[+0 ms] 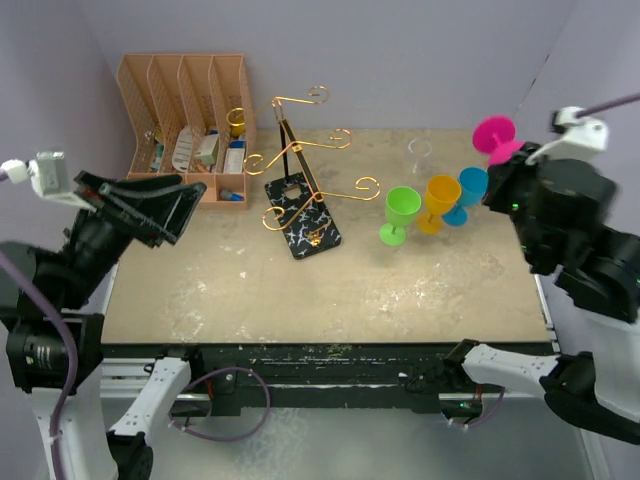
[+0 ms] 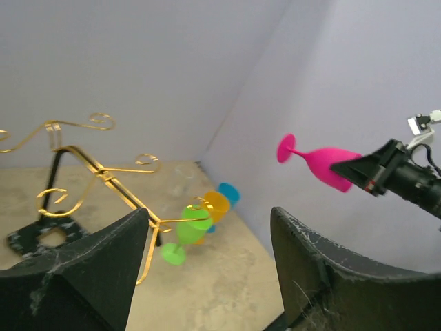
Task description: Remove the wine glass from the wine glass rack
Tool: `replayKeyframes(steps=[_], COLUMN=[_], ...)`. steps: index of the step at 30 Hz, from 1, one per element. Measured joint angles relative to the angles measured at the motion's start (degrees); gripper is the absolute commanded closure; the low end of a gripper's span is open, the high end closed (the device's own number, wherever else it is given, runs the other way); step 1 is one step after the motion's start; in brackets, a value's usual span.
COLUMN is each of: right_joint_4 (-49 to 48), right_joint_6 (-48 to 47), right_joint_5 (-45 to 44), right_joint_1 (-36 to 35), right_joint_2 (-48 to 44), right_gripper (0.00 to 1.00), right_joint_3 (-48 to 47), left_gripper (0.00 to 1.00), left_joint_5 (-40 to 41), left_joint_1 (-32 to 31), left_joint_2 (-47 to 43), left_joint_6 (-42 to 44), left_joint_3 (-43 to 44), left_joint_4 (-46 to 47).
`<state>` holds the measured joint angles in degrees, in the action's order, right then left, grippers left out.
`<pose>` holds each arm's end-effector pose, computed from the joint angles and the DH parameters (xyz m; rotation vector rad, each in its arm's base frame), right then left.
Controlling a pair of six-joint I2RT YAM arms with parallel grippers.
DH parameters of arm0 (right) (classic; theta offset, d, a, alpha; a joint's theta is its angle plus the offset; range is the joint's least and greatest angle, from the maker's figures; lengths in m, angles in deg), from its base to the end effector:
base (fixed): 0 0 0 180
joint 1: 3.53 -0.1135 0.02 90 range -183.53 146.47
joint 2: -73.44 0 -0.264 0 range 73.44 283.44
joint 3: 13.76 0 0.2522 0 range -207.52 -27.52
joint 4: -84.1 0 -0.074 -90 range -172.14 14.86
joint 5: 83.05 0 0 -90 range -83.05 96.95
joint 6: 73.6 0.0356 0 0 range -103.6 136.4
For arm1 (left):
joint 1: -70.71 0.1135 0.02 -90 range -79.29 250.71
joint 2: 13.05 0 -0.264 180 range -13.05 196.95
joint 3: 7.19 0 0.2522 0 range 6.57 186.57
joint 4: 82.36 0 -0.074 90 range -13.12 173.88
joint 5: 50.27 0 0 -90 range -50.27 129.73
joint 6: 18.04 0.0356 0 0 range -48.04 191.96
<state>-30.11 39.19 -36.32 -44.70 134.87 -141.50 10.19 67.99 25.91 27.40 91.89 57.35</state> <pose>0.0876 0.0442 0.5772 0.3434 1.5334 0.2889 0.0382 -0.0194 0.5338 -0.0081 1.3401 -1.0192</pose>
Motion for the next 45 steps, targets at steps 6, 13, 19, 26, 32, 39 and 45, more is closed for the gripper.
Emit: replayKeyframes(steps=[6,13,19,26,32,39,45], right_joint_4=[17.9,21.3,15.8,6.1,0.0,-3.1,-3.3], right_joint_6=[6.5,8.4,4.9,-0.9,-4.5,-6.1,-7.0], right_joint_5=[-4.3,6.4,17.8,29.8,35.8,40.9,43.0], right_joint_1=[0.3,3.5,12.7,23.0,29.7,30.0,30.1], right_joint_2=[5.1,5.2,2.9,5.6,11.5,18.0,21.3], right_gripper=[1.00,1.00,1.00,1.00,1.00,1.00,1.00], right_joint_3=[7.0,19.5,30.7,38.0,40.4,40.0,39.1], left_gripper=[0.26,0.26,0.27,0.27,0.27,0.27,0.27], left_joint_5=[4.1,6.9,7.5,8.9,12.0,16.1,17.4], left_joint_1=[0.0,-0.1,-2.7,-5.7,-9.6,-14.8,-16.7], left_joint_2=[13.9,22.0,23.2,25.5,27.2,29.3,30.3], left_joint_6=[12.9,18.3,20.3,22.0,23.9,26.2,27.5], left_joint_3=[10.3,11.1,14.4,16.8,16.8,18.1,18.1], left_joint_4=[-14.0,-22.9,-25.1,-25.4,-25.9,-27.2,-28.1])
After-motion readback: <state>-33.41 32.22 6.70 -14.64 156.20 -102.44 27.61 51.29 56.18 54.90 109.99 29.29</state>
